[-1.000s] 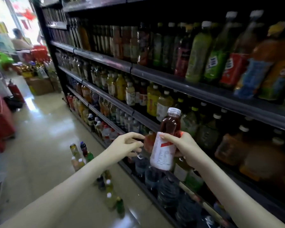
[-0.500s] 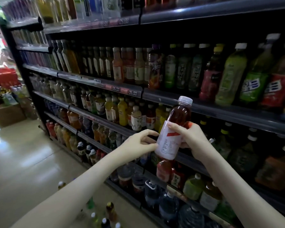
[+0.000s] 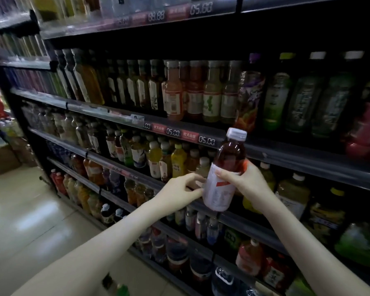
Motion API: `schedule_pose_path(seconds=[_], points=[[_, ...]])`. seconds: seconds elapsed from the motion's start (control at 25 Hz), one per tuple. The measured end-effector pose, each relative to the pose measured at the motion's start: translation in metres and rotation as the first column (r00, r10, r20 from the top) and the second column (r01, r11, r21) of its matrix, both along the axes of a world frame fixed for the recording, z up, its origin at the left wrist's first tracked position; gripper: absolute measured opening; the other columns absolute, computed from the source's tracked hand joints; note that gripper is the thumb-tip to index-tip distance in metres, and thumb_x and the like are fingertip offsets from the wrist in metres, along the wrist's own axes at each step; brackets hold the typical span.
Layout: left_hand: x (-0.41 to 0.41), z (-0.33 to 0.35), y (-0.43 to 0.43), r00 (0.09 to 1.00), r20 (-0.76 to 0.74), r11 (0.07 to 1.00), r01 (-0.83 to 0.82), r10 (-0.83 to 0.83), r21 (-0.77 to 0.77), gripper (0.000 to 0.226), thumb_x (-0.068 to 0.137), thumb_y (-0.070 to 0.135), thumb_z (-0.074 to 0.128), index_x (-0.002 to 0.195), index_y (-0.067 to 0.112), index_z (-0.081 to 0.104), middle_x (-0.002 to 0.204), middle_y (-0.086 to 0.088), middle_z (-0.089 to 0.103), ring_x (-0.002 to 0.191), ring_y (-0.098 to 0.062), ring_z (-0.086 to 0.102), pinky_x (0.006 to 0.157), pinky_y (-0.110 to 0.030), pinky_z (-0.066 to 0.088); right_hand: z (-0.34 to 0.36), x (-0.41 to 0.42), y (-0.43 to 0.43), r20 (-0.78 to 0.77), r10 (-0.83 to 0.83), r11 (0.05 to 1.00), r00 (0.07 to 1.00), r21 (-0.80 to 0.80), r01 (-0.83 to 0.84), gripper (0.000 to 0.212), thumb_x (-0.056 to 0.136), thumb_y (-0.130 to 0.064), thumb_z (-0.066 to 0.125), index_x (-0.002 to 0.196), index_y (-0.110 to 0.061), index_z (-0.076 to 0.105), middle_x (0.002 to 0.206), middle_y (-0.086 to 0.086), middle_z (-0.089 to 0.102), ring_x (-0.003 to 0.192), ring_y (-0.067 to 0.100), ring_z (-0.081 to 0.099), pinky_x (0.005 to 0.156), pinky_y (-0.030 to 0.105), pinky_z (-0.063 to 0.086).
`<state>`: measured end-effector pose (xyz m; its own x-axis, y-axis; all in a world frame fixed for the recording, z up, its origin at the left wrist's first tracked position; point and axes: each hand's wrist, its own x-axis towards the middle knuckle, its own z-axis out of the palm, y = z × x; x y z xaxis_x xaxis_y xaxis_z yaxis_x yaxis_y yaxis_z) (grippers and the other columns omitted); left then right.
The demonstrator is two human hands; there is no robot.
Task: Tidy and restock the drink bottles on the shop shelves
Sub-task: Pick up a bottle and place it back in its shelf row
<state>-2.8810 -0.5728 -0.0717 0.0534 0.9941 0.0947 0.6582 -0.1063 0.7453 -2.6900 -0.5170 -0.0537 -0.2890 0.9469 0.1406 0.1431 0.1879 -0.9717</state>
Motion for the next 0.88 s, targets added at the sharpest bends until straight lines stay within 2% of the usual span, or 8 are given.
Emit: schedule_pose_path(seconds=[0.12,0.24,0.36,0.48,0.6,0.72,0.8,0.88], points=[[-0.044,-0.027,0.035,0.991,-0.124,0.997,-0.048,0.056,0.068,0.028,0.094,0.031,0.052,0.122,0.029,0.057,0.115,0.009,0.064,0.097,-0.007,0.061,0.086,-0.026,0.051,-0.036,-0.030,0.009,0.048,-0.100,0.995,0.994,-0.007,0.101,0.051,0.066,-0.027,0.085,0.108,-0.031,0.057,0.101,-0.015,0.066,0.092,-0.001,0.063,0.073,0.020,0.050],[-0.079,-0.068,0.069,0.954,-0.301,0.992,0.032,0.006,0.121,0.041,0.095,0.029,0.049,0.136,0.025,0.045,0.130,0.002,0.053,0.114,-0.016,0.053,0.093,-0.030,0.045,-0.082,-0.057,0.009,0.029,-0.336,0.941,0.941,-0.030,0.337,0.057,0.064,-0.022,0.087,0.110,-0.028,0.055,0.100,-0.017,0.064,0.091,-0.005,0.060,0.072,0.016,0.046],[-0.095,-0.101,0.106,0.951,-0.298,0.985,0.123,-0.082,0.122,0.054,0.096,0.026,0.049,0.146,0.026,0.029,0.143,0.002,0.039,0.127,-0.018,0.042,0.094,-0.028,0.041,-0.122,-0.083,0.014,-0.031,-0.549,0.834,0.835,-0.084,0.545,0.066,0.062,-0.019,0.088,0.116,-0.024,0.051,0.105,-0.011,0.065,0.097,0.004,0.062,0.083,0.025,0.050],[-0.086,-0.127,0.143,0.953,-0.276,0.958,0.185,-0.120,0.221,0.065,0.094,0.019,0.052,0.150,0.024,0.021,0.147,-0.008,0.033,0.132,-0.026,0.034,0.098,-0.030,0.038,-0.150,-0.100,0.028,-0.091,-0.685,0.728,0.723,-0.114,0.675,0.070,0.063,-0.014,0.088,0.120,-0.020,0.048,0.110,-0.008,0.063,0.101,0.008,0.061,0.092,0.034,0.048],[-0.065,-0.147,0.181,0.953,-0.285,0.933,0.193,-0.104,0.305,0.073,0.089,0.015,0.058,0.151,0.020,0.019,0.143,-0.024,0.034,0.128,-0.039,0.036,0.104,-0.041,0.034,-0.174,-0.103,0.045,-0.115,-0.756,0.654,0.644,-0.094,0.751,0.071,0.065,-0.010,0.086,0.122,-0.019,0.045,0.112,-0.005,0.060,0.103,0.010,0.059,0.093,0.031,0.045],[-0.041,-0.163,0.213,0.947,-0.316,0.874,0.196,-0.051,0.445,0.089,0.076,0.017,0.072,0.148,0.019,0.020,0.126,-0.028,0.049,0.111,-0.046,0.048,0.094,-0.050,0.042,-0.195,-0.096,0.058,-0.157,-0.781,0.619,0.605,-0.063,0.783,0.071,0.068,-0.009,0.084,0.127,-0.016,0.044,0.120,-0.001,0.059,0.109,0.012,0.057,0.093,0.027,0.043],[-0.030,-0.168,0.225,0.962,-0.264,0.860,0.078,0.068,0.505,0.092,0.067,0.023,0.079,0.143,0.015,0.027,0.106,-0.027,0.054,0.091,-0.044,0.052,0.081,-0.048,0.046,-0.205,-0.090,0.067,-0.158,-0.806,0.583,0.571,-0.036,0.812,0.074,0.070,-0.009,0.083,0.131,-0.012,0.042,0.125,0.003,0.057,0.114,0.016,0.056,0.098,0.030,0.043],[-0.025,-0.165,0.226,0.981,-0.113,0.865,-0.081,0.157,0.496,0.094,0.058,0.025,0.083,0.136,0.012,0.032,0.098,-0.025,0.051,0.083,-0.041,0.051,0.074,-0.047,0.046,-0.210,-0.085,0.075,-0.168,-0.824,0.549,0.541,-0.002,0.836,0.078,0.071,-0.010,0.082,0.135,-0.010,0.039,0.130,0.006,0.054,0.119,0.017,0.053,0.104,0.035,0.041]])
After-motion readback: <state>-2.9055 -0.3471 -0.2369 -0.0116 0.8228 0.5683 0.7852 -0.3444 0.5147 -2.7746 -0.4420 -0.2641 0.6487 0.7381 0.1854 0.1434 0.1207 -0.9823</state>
